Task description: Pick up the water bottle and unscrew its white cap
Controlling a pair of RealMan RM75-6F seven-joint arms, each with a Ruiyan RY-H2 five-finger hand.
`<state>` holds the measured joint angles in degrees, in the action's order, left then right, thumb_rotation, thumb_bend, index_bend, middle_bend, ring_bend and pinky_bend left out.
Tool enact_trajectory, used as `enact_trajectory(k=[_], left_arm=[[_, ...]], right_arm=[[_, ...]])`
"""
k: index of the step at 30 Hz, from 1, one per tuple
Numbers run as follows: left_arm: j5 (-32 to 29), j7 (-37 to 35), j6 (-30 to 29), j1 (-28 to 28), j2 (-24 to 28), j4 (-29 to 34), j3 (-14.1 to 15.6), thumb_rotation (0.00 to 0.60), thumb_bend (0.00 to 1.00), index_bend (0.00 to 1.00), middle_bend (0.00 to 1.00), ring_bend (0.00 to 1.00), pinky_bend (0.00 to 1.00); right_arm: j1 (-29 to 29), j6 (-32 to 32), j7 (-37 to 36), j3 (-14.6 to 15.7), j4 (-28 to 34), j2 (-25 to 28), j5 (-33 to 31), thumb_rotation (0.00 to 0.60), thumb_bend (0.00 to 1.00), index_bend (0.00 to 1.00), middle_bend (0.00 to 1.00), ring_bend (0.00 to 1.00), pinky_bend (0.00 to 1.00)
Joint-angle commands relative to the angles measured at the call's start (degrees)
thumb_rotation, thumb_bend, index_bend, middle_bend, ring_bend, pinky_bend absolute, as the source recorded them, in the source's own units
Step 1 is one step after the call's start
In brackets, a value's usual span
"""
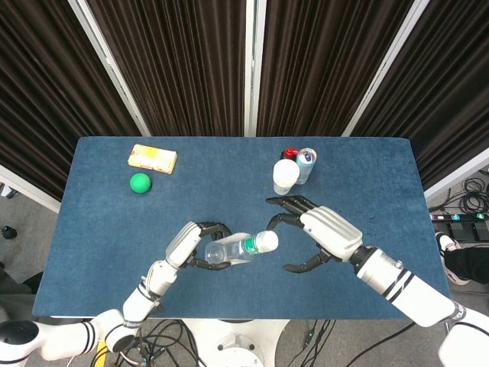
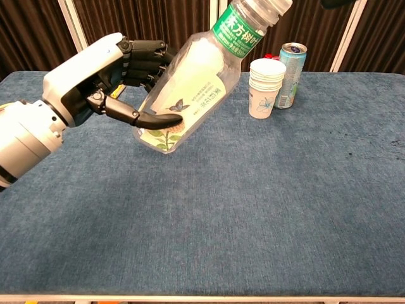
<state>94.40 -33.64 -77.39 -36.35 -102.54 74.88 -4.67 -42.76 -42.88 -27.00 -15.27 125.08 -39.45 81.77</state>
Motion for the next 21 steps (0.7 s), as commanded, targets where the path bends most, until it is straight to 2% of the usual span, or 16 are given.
enact_trajectory(k=[1,14,21], left_arm=[[-0.01,0.15,0.02,-0.02,-0.03,0.07,0.02,0.600,0.41,0.59,0.56,0.51,0.60],[-0.28,0.19,0.41,-0.10,-0.41,-0.25,0.16,0.600,0.42,0.59,0.56,0.51,0.60],[-0.13,-0.24,0.15,-0.18,-0.38,-0.18,0.06,0.600,0.42,0.59,0.56,0.51,0.60]], right_arm=[[-0.10,0.21,0.33,0.13,-0.09,-0.15,-0.18,0.557,0.07,0.31,0.05,0.00,0.00],[0.15,-0.44,0.06,0.10,0.02,-0.31,0.79,0.556,0.07,0.31,0.05,0.00,0.00],[0.13,-1.53,2.10,-0.03,-0.68,-1.50,-0.14,0.556,0.12,0.32,0.05,0.00,0.00]])
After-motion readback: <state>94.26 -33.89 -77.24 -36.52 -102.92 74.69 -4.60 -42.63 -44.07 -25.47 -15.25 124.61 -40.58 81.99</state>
